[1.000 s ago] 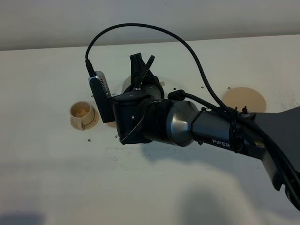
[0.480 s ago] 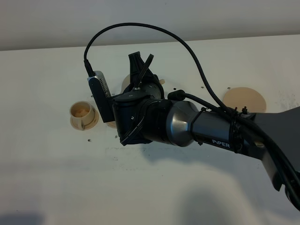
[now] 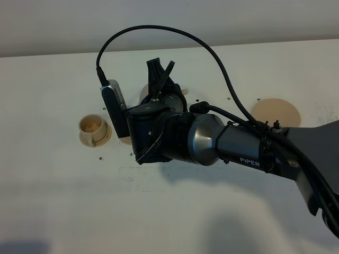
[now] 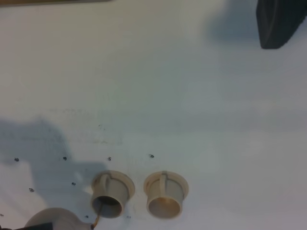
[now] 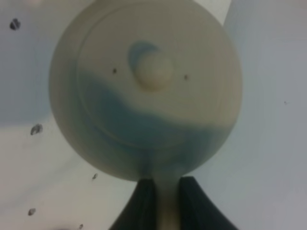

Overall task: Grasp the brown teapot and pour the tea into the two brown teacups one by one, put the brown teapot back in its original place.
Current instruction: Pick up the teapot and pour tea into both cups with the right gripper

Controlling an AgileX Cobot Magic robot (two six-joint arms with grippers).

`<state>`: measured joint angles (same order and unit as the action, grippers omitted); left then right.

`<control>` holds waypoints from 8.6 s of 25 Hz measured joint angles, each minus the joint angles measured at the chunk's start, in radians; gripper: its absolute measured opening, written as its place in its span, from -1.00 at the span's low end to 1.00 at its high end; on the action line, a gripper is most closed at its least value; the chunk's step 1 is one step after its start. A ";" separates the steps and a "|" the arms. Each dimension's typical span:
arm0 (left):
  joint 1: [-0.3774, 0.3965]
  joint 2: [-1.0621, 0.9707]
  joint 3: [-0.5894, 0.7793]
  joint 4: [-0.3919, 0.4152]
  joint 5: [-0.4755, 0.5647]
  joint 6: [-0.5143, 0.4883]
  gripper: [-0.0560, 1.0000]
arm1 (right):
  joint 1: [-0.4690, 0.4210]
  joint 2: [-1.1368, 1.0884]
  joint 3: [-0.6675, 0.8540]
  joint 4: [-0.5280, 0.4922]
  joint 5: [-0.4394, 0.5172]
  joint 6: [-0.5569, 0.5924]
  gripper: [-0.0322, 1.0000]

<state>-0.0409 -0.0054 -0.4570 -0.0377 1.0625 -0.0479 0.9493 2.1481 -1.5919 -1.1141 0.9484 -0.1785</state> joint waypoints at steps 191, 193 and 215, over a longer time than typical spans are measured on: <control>0.000 0.000 0.000 0.000 0.000 0.000 -0.26 | -0.084 -0.153 -0.061 0.629 -0.331 -0.292 -0.75; 0.000 0.000 0.000 0.000 0.000 0.000 -0.26 | -0.089 -0.151 -0.061 0.626 -0.344 -0.292 -0.75; 0.000 0.000 0.000 0.000 0.000 0.000 -0.26 | -0.128 0.035 -0.281 0.652 -0.327 -0.357 -0.75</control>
<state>-0.0409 -0.0054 -0.4570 -0.0377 1.0625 -0.0479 0.8218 2.1826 -1.8728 -0.4625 0.6209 -0.5353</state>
